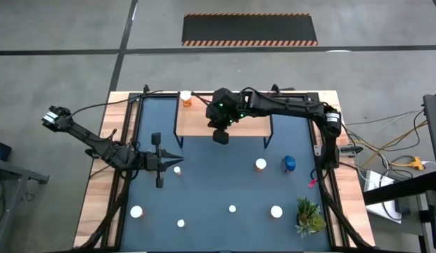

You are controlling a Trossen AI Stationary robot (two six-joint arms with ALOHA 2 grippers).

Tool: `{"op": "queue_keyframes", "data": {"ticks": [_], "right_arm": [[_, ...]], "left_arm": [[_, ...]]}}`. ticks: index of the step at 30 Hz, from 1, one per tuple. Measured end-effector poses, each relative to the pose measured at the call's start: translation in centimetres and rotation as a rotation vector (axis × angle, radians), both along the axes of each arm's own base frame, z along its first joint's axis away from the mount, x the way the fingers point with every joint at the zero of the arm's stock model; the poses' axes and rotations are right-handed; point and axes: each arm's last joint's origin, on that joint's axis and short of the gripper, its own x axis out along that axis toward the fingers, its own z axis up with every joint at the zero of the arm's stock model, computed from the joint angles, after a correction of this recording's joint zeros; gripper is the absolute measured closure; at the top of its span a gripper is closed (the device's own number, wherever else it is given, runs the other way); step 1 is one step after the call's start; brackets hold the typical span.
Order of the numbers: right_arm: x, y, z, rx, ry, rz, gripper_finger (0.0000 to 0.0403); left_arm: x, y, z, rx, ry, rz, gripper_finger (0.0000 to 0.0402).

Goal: Pick and place medicine bottles onto shelf by color
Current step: Put the small pill bottle on the shelf

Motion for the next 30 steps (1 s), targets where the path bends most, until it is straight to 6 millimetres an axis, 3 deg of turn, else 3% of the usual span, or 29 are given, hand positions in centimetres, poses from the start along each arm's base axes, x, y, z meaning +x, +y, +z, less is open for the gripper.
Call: {"op": "queue_keyframes", "data": {"ticks": [18, 30], "right_arm": [[1.6, -1.3, -2.9, -0.065, 0.037, -0.059, 0.0394], [1.8, -3.9, -4.4, -0.142, 0.074, -0.145, 0.0394]], "left_arm": [[0.0, 0.0, 0.0, 0.001, 0.002, 0.0, 0.0393], [0.0, 0.0, 0.0, 0.001, 0.002, 0.0, 0.0393]]}}
